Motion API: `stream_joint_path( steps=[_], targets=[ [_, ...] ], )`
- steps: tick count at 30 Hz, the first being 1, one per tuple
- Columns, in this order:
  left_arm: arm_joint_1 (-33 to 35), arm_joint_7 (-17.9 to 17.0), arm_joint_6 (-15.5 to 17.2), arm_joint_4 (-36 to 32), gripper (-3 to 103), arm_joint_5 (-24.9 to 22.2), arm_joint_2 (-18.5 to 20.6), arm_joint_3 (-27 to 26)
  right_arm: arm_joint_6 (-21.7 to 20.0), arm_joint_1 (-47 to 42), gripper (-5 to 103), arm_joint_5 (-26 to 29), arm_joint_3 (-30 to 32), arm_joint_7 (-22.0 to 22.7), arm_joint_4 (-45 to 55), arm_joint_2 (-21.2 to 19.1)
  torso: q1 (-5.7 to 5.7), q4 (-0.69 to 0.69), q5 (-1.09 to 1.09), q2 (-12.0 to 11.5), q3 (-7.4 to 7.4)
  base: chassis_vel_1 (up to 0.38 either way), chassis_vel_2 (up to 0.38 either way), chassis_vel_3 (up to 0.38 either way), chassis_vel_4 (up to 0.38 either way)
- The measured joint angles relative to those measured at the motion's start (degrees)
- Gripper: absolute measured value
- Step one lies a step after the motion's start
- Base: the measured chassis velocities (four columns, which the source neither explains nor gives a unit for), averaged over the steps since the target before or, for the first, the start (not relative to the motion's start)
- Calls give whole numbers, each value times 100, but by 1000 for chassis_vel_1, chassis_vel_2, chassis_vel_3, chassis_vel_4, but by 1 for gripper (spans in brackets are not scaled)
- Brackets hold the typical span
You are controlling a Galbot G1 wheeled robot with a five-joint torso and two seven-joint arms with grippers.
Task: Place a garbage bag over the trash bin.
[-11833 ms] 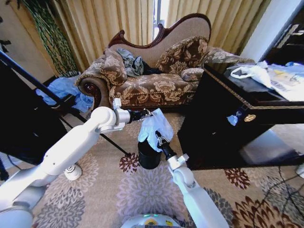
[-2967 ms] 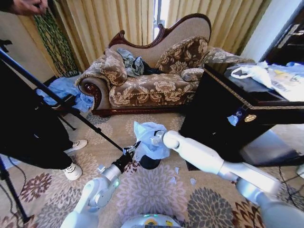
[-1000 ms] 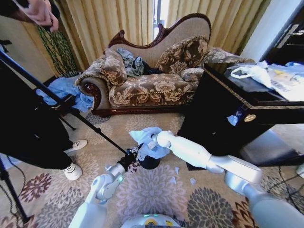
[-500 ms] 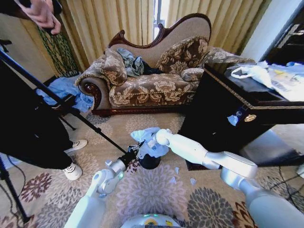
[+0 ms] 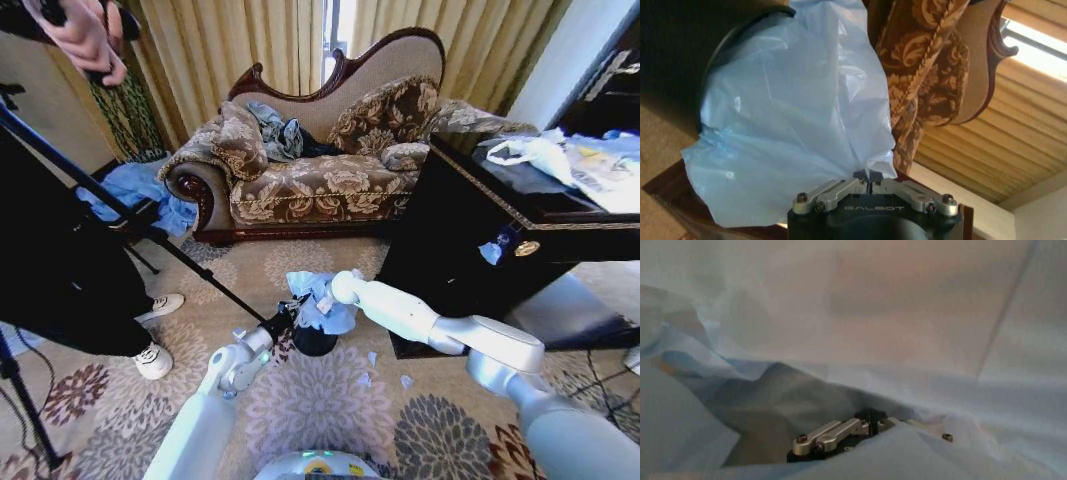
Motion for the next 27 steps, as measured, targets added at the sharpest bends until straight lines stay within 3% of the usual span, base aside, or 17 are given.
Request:
stream_joint_path(
  steps=[9, 27],
  targets=[
    [-44, 41, 43, 81, 0, 79, 30, -39, 59, -81, 0, -68, 141, 20, -396, 337, 0, 1, 0, 0, 0, 0, 0, 0, 0],
    [320, 46, 134, -395, 0, 140, 271, -167, 231, -164, 0, -754, 303, -4, -717, 406, -1, 0, 0, 0, -1, 0, 0, 0, 0]
  ],
)
